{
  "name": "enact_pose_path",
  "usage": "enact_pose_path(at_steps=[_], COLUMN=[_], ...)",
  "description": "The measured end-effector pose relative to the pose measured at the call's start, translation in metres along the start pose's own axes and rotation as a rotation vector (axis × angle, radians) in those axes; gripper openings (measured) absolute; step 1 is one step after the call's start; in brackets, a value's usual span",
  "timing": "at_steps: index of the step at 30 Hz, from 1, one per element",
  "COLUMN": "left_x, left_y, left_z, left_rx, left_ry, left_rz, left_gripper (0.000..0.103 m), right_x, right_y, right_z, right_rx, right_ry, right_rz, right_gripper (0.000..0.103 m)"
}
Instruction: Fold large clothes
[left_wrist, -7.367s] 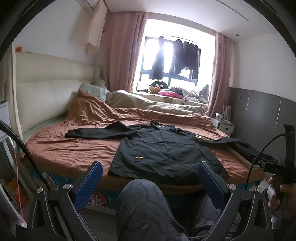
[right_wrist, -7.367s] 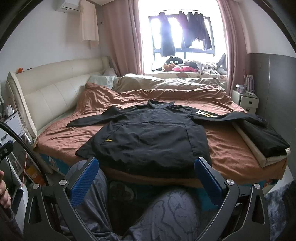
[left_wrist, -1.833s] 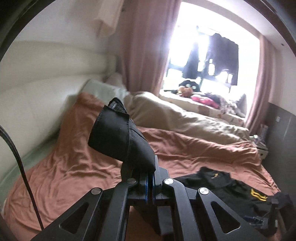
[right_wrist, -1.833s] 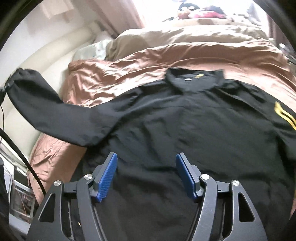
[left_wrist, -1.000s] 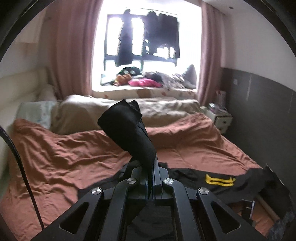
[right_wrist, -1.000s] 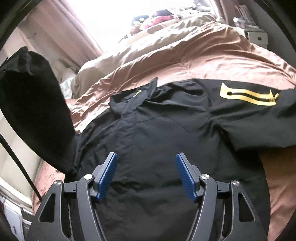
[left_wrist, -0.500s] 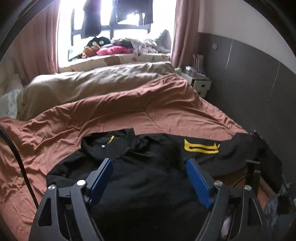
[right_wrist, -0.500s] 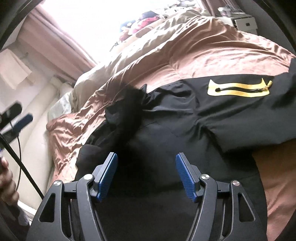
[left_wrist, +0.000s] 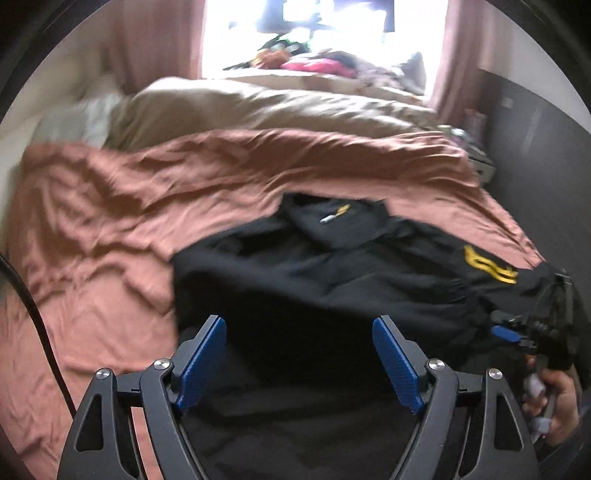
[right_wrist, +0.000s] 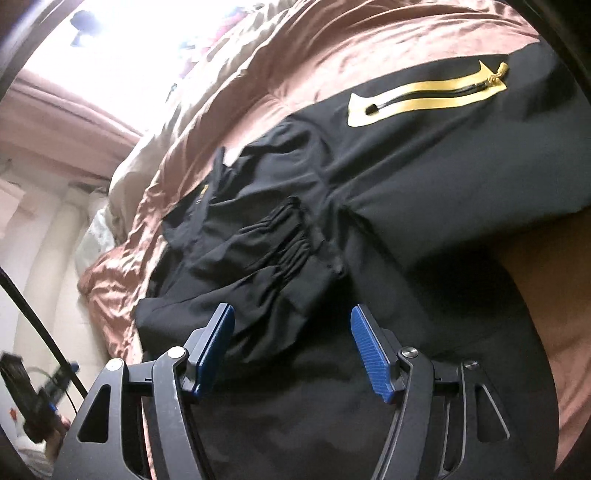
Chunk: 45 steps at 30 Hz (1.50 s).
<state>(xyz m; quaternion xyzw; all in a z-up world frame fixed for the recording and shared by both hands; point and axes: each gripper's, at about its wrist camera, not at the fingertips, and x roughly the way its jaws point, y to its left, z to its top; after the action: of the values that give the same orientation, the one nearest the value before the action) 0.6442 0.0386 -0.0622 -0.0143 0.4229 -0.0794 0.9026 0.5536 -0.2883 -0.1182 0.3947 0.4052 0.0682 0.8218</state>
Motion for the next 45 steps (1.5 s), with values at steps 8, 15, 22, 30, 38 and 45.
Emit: enact_pose_path(at_steps=[8, 15, 22, 30, 38, 45], left_x=[0.043, 0.082, 0.109, 0.114, 0.111, 0.083], left_y=[0.084, 0.121, 0.13, 0.125, 0.128, 0.108], left_z=[-0.038, -0.065, -0.08, -0.077, -0.076, -0.066], left_rx=[-0.153, -0.197, -0.208, -0.179, -0.206, -0.222], left_ry=[0.077, 0.14, 0.197, 0.213, 0.221, 0.185], left_rz=[0.064, 0.099, 0.103, 0.142, 0.186, 0.166], left_gripper=[0.075, 0.067, 0.039, 0.024, 0.022, 0.049], right_x=[0.025, 0.036, 0.015, -0.007, 0.008, -0.015], right_y=[0.0, -0.001, -0.005, -0.001, 0.002, -0.007], right_z=[0.017, 0.017, 0.013, -0.022, -0.001, 0.01], right_rx=[-0.024, -0.074, -0.059, -0.011, -0.052, -0.05], right_ry=[0.0, -0.012, -0.126, -0.188, -0.137, -0.148], right_rz=[-0.019, -0.04, -0.099, -0.19, -0.14, -0.059], right_gripper=[0.064, 0.046, 0.009, 0.009, 0.012, 0.066])
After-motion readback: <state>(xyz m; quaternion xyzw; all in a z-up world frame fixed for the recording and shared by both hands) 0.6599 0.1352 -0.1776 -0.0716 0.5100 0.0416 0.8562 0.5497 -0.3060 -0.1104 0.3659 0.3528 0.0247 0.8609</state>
